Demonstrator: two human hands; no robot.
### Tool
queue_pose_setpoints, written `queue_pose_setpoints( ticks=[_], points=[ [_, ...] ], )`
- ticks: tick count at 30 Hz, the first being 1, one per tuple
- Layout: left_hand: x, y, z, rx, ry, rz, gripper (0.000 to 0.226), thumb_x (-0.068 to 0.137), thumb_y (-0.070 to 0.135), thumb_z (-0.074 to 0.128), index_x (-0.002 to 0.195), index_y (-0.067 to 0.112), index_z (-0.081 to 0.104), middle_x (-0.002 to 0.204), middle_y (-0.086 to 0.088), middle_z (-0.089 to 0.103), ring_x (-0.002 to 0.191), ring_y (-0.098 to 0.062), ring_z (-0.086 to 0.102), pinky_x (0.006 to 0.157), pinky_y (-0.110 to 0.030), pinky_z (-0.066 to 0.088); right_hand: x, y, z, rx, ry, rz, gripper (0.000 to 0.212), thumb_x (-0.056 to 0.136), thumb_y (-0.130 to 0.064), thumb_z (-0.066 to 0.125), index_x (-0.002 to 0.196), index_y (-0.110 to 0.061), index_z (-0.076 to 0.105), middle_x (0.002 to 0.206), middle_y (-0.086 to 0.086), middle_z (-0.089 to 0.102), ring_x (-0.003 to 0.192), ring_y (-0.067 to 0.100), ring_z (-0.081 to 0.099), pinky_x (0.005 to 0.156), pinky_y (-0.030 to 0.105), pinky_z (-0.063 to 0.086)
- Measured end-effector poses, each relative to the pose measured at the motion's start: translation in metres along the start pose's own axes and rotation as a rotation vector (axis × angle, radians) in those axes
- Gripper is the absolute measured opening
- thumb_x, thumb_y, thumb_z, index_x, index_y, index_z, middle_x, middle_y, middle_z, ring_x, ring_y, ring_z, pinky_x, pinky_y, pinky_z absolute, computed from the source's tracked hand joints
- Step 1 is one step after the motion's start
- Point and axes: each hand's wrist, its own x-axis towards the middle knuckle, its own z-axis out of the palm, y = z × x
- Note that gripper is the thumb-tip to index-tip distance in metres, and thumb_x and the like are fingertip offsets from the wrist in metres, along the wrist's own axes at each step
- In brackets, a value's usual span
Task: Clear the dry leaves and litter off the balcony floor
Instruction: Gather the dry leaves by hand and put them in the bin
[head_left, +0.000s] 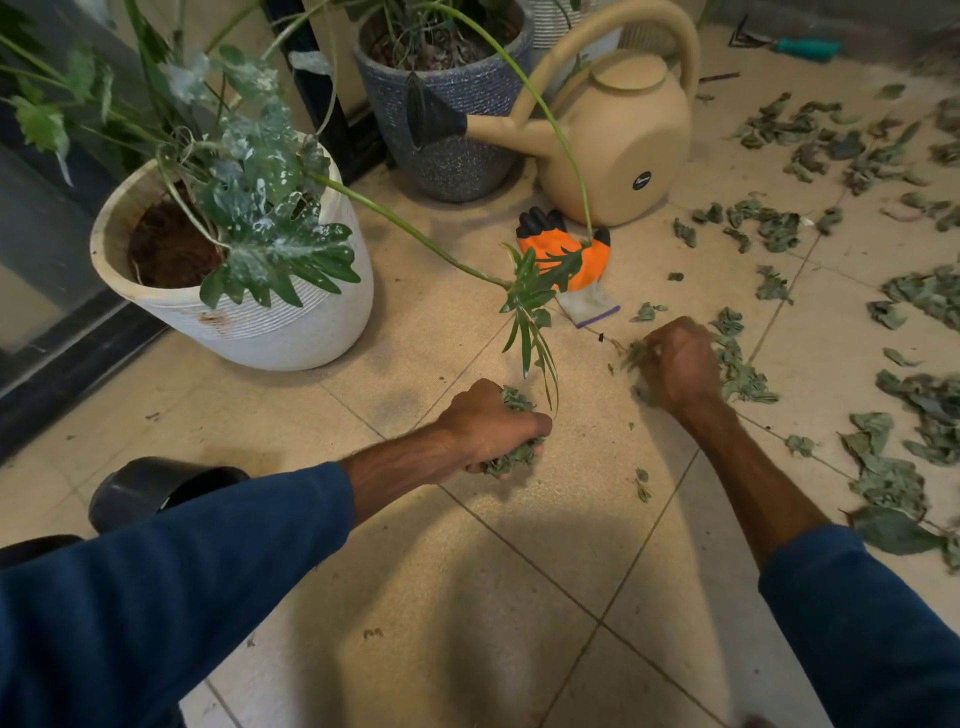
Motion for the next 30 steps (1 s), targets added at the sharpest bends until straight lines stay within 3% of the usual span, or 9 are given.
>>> queue_pose_setpoints(
  ticks=[3, 6, 11, 15, 21, 25, 28, 30],
  points=[
    [0.002, -0.002, -0.003, -0.002, 0.000, 0.009, 0.050, 0.076, 0.041, 0.076, 0.112, 0.006, 0.071, 0.100, -0.011, 0.077, 0.055, -0.015, 0.061, 0.039, -0.015, 0.036, 0.023, 0.007, -0.016, 0.136, 0.090, 0.079, 0.014, 0.091, -0.003, 0.069, 0.102, 0.004, 0.073, 0.111, 0.022, 0.067, 0.102, 0.032, 0.060, 0.079, 0.028, 0.038],
    [0.001, -0.002, -0.005, -0.010, -0.003, -0.001, 0.044, 0.079, 0.037, 0.076, 0.109, 0.006, 0.071, 0.099, -0.012, 0.077, 0.050, -0.014, 0.060, 0.039, -0.015, 0.036, 0.050, 0.010, -0.016, 0.150, 0.027, 0.060, 0.013, 0.088, -0.003, 0.072, 0.099, 0.002, 0.074, 0.117, 0.021, 0.066, 0.111, 0.035, 0.058, 0.091, 0.035, 0.043],
    [-0.003, 0.000, -0.007, -0.015, 0.008, -0.006, 0.026, 0.083, 0.030, 0.075, 0.098, 0.009, 0.073, 0.089, -0.008, 0.078, 0.043, -0.011, 0.058, 0.039, -0.014, 0.036, 0.064, 0.009, 0.012, 0.108, -0.116, 0.094, 0.014, 0.085, 0.005, 0.065, 0.093, -0.001, 0.075, 0.098, 0.019, 0.072, 0.082, 0.025, 0.062, 0.072, 0.027, 0.044],
    [-0.005, 0.002, -0.007, -0.025, 0.001, -0.015, 0.020, 0.085, 0.027, 0.075, 0.096, 0.010, 0.072, 0.085, -0.006, 0.077, 0.041, -0.010, 0.058, 0.037, -0.014, 0.035, 0.053, 0.009, 0.015, 0.104, -0.088, 0.056, 0.022, 0.083, 0.006, 0.065, 0.099, -0.001, 0.078, 0.098, 0.019, 0.075, 0.083, 0.030, 0.069, 0.078, 0.034, 0.055],
    [-0.002, 0.001, 0.001, 0.029, -0.024, -0.032, 0.038, 0.081, 0.034, 0.076, 0.107, 0.007, 0.070, 0.089, -0.008, 0.077, 0.045, -0.014, 0.061, 0.039, -0.016, 0.036, 0.014, 0.011, -0.040, 0.376, -0.042, 0.096, 0.023, 0.079, 0.003, 0.078, 0.099, -0.010, 0.080, 0.091, 0.006, 0.076, 0.073, 0.013, 0.066, 0.074, 0.021, 0.052],
    [-0.006, 0.009, 0.009, 0.051, -0.028, -0.029, 0.022, 0.082, 0.032, 0.077, 0.091, 0.013, 0.072, 0.069, 0.000, 0.072, 0.044, -0.013, 0.061, 0.040, -0.016, 0.038, -0.027, 0.009, -0.062, 0.418, -0.196, 0.109, 0.027, 0.077, -0.001, 0.082, 0.100, -0.017, 0.079, 0.095, -0.006, 0.074, 0.073, 0.002, 0.065, 0.062, 0.010, 0.048],
    [-0.008, 0.014, 0.016, 0.060, -0.051, -0.017, 0.014, 0.083, 0.029, 0.076, 0.082, 0.016, 0.071, 0.061, 0.005, 0.069, 0.045, -0.013, 0.061, 0.041, -0.015, 0.038, -0.043, 0.010, -0.044, 0.267, -0.226, 0.064, 0.038, 0.075, -0.003, 0.085, 0.111, -0.014, 0.077, 0.114, 0.002, 0.072, 0.093, 0.018, 0.069, 0.085, 0.024, 0.051],
    [-0.010, 0.016, 0.019, 0.059, -0.064, -0.010, 0.014, 0.082, 0.029, 0.076, 0.081, 0.016, 0.071, 0.060, 0.005, 0.069, 0.045, -0.013, 0.061, 0.040, -0.015, 0.037, -0.049, 0.011, -0.026, 0.171, -0.243, 0.029, 0.033, 0.077, 0.001, 0.081, 0.108, -0.010, 0.076, 0.112, 0.009, 0.072, 0.095, 0.024, 0.066, 0.085, 0.029, 0.053]
  ],
)
